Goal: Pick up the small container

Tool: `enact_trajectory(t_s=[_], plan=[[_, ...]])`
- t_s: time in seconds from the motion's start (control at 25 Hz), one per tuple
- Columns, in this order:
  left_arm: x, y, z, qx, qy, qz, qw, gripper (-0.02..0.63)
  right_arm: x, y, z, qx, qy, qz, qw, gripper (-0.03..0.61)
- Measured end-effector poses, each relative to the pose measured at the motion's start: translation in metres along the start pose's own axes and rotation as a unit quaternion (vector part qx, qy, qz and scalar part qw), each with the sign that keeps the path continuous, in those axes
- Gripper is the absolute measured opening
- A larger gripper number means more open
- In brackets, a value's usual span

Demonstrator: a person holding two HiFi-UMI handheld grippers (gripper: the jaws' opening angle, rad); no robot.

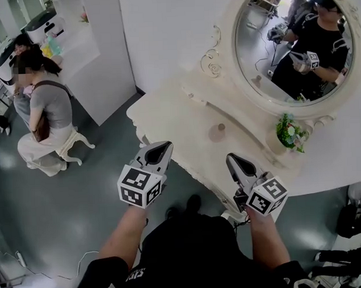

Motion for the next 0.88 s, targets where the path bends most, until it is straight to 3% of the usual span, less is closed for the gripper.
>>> enact_trajectory(t_s=[0.36,0.6,0.88], plan=[[0.007,0.070,0.016,-0.019,0.009,-0.002,0.9998,0.005,0.072,0.012,-0.005,-0.004,0.011,-0.010,1.000,0.108],[0.016,0.104,0.020,-0.021,0.030,-0.003,0.9993,0.005,0.106,0.026,-0.011,-0.001,-0.026,0.004,1.000,0.166],[0.005,0.126,0.013,-0.023,0.011,-0.003,0.9997,0.005,0.128,0.051,-0.024,-0.005,-0.045,-0.016,0.999,0.199]])
Point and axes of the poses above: the fingertips, and each gripper's own axes: y forward along the fingers, x to its right, z out of its top, the point moved 10 cm from there along -y, backward along the fingers, and after that the axes turned 1 degree about x, right-handed, at the moved point
